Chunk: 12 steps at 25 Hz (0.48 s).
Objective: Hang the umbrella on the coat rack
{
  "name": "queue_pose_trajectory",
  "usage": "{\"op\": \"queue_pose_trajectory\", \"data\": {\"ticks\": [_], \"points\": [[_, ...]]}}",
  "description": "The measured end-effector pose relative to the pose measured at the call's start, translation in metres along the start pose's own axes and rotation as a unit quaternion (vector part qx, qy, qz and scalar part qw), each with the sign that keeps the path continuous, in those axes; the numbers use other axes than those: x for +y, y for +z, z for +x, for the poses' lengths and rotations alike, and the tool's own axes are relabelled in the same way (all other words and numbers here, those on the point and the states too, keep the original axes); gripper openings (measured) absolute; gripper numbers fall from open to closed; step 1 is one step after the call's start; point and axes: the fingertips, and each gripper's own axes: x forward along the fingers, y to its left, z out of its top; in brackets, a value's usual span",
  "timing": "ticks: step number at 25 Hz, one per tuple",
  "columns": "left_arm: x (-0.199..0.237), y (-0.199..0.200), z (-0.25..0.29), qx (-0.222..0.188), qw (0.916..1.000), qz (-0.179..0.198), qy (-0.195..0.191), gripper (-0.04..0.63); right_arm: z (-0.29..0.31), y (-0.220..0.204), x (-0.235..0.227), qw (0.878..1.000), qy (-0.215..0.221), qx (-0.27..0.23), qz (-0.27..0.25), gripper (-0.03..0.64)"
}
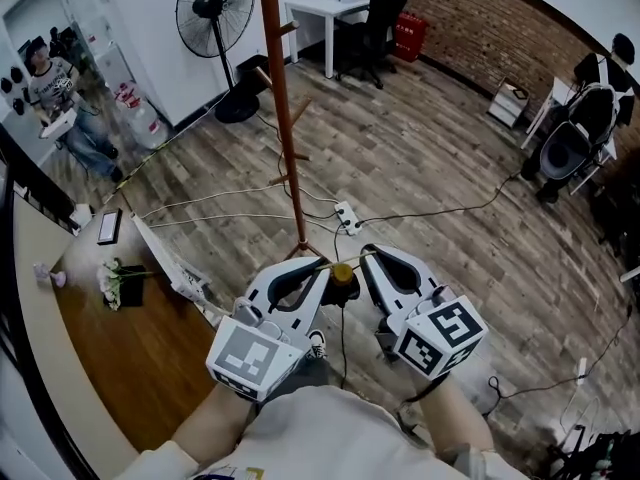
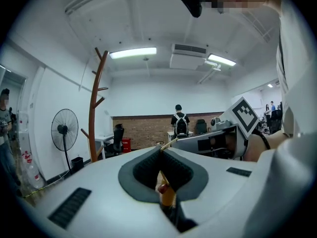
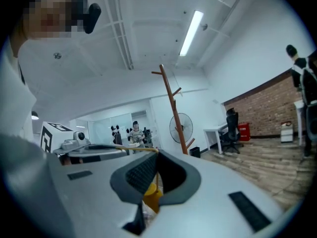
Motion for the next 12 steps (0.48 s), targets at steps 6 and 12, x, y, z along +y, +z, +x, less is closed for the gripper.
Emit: {"op": "queue_pose_trajectory", "data": {"ticks": [6,12], "points": [[0.077,-0.02,0.052,0.015,0.9998,-0.009,-0.012,0.0,0.085,-0.003,-0.047,1.0,-0.017,0.02,0.0,0.008],[0.134,-0.048,0.083,0.028,0.999,-0.031,-0.015,0.0,0.148,-0.023,-0.076,0.999,-0.026,0.042,0.014,0.008]]}}
